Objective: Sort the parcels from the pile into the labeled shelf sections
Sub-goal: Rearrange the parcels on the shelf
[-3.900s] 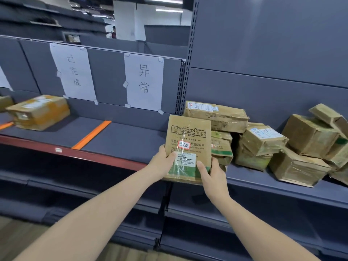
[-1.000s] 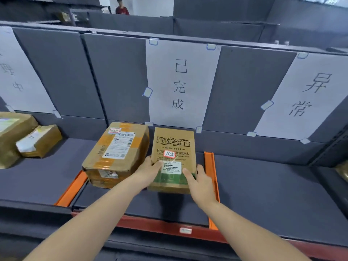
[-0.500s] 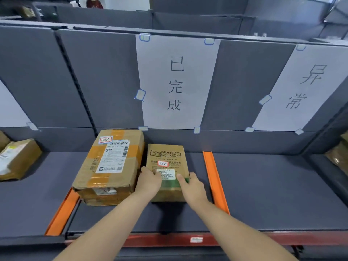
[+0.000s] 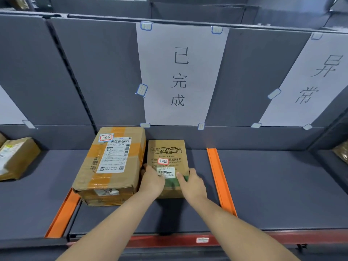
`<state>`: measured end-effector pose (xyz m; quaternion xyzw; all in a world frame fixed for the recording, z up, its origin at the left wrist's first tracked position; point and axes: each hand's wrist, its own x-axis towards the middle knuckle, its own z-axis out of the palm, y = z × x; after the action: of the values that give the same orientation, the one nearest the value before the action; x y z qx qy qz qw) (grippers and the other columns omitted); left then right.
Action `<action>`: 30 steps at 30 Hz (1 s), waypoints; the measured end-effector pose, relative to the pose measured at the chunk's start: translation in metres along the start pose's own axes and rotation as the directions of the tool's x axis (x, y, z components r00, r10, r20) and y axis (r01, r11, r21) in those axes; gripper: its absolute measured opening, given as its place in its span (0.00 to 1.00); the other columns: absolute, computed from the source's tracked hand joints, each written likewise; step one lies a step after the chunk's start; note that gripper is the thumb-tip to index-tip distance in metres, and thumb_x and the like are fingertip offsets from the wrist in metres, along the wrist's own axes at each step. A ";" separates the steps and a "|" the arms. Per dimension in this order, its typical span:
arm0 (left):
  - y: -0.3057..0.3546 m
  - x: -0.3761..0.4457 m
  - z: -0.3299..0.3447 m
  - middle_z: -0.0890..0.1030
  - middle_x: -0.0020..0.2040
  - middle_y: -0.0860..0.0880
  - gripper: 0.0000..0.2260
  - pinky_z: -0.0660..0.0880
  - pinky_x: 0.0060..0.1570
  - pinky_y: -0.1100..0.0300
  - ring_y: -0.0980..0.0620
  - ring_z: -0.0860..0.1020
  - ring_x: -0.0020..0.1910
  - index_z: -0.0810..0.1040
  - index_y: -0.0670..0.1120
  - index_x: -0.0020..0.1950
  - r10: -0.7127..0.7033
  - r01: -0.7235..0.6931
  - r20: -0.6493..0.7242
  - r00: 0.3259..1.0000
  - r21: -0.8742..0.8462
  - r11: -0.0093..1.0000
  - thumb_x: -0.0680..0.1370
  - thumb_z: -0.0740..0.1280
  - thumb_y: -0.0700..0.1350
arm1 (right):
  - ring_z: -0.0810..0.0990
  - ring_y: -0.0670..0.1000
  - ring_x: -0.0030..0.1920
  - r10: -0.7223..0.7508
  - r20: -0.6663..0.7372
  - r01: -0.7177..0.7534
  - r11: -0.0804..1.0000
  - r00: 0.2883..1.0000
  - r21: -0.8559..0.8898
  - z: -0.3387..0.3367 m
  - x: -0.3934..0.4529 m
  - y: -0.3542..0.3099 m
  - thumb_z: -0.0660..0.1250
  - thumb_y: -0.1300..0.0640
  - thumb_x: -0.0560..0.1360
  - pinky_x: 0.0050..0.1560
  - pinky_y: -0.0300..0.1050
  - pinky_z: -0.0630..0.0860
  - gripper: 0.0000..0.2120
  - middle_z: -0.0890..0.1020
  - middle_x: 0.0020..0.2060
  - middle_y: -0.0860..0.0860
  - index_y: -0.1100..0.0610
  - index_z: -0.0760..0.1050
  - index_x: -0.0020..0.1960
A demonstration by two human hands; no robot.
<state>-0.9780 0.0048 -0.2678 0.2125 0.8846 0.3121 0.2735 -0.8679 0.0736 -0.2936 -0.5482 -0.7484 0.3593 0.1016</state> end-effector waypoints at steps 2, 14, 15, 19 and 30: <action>0.000 -0.001 0.002 0.60 0.74 0.39 0.33 0.64 0.69 0.52 0.42 0.64 0.72 0.44 0.38 0.78 -0.003 0.003 -0.005 1.000 -0.008 1.000 0.80 0.61 0.40 | 0.77 0.54 0.57 -0.012 0.012 0.012 1.000 1.000 0.010 0.000 0.002 0.000 0.59 0.40 0.79 0.49 0.49 0.77 0.20 0.78 0.56 0.52 0.54 0.67 0.61; 0.004 -0.004 0.001 0.56 0.75 0.38 0.36 0.63 0.69 0.53 0.43 0.63 0.72 0.42 0.36 0.77 -0.006 0.006 0.004 1.000 0.098 0.995 0.79 0.62 0.40 | 0.78 0.55 0.56 0.086 0.199 -0.091 0.996 0.976 0.014 -0.019 0.018 -0.012 0.65 0.44 0.77 0.51 0.49 0.77 0.23 0.77 0.59 0.54 0.56 0.64 0.63; 0.004 -0.005 0.002 0.56 0.75 0.38 0.36 0.64 0.69 0.53 0.43 0.63 0.72 0.41 0.36 0.78 -0.003 0.003 -0.002 1.000 0.100 0.995 0.79 0.62 0.40 | 0.78 0.55 0.55 0.095 0.199 -0.097 0.995 0.975 0.002 -0.020 0.017 -0.014 0.65 0.44 0.77 0.51 0.49 0.77 0.23 0.77 0.59 0.54 0.56 0.64 0.63; 0.002 -0.013 0.006 0.58 0.74 0.38 0.37 0.65 0.69 0.52 0.41 0.63 0.72 0.41 0.36 0.78 0.080 -0.073 -0.060 0.995 0.116 0.991 0.78 0.63 0.39 | 0.78 0.53 0.51 0.089 0.154 -0.079 0.994 0.984 -0.075 -0.020 0.010 -0.017 0.63 0.43 0.77 0.47 0.48 0.77 0.21 0.78 0.57 0.53 0.56 0.65 0.62; 0.007 -0.021 -0.006 0.57 0.76 0.41 0.33 0.64 0.71 0.50 0.43 0.61 0.74 0.48 0.39 0.79 0.231 -0.224 -0.099 0.968 0.083 0.971 0.78 0.63 0.38 | 0.78 0.51 0.53 -0.062 0.076 0.063 0.998 0.995 -0.006 -0.049 -0.003 -0.008 0.62 0.48 0.79 0.44 0.41 0.73 0.22 0.78 0.60 0.53 0.55 0.66 0.70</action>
<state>-0.9644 -0.0042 -0.2519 0.3050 0.8784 0.3208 0.1800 -0.8461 0.0911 -0.2526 -0.5111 -0.7699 0.3733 0.0821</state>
